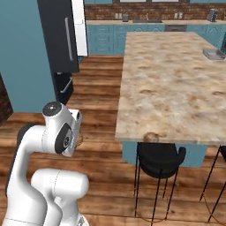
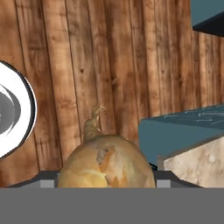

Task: Place the cold items (cucumber and onion) from the fridge in one tupperware on the dining counter. Place the warm items (hot dog and kebab skewer) in the stove area in another tupperware.

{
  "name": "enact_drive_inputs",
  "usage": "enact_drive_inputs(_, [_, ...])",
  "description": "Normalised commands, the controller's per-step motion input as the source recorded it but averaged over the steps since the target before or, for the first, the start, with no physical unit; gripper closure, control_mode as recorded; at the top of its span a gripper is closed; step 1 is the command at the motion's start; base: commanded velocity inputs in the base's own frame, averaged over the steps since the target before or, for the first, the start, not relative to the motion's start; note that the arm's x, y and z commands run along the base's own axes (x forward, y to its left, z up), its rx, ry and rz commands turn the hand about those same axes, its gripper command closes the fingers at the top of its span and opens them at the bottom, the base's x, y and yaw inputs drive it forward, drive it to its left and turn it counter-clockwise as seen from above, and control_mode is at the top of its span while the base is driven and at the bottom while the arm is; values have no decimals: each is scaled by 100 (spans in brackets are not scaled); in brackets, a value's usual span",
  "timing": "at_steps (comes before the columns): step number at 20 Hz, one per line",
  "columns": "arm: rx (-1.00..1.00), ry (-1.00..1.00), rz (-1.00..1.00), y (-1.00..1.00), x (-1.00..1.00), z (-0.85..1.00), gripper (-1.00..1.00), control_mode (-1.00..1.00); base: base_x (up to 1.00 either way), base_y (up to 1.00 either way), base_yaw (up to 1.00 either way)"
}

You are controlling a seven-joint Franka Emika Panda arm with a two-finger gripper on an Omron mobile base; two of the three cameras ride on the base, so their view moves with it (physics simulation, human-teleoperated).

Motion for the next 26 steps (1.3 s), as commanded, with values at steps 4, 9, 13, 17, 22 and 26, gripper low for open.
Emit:
enact_drive_inputs(4, [0,0,0,0,0,0,100,100,0,-100,0])
enact_drive_inputs(9, [0,0,0,0,0,0,100,100,19,-100,1])
enact_drive_inputs(13, [0,0,0,0,0,0,100,100,33,-100,6])
enact_drive_inputs(17, [0,0,0,0,0,0,100,100,42,-100,7])
enact_drive_inputs(22, [0,0,0,0,0,0,100,100,55,-100,6])
enact_drive_inputs(26, [0,0,0,0,0,0,100,100,21,-100,2])
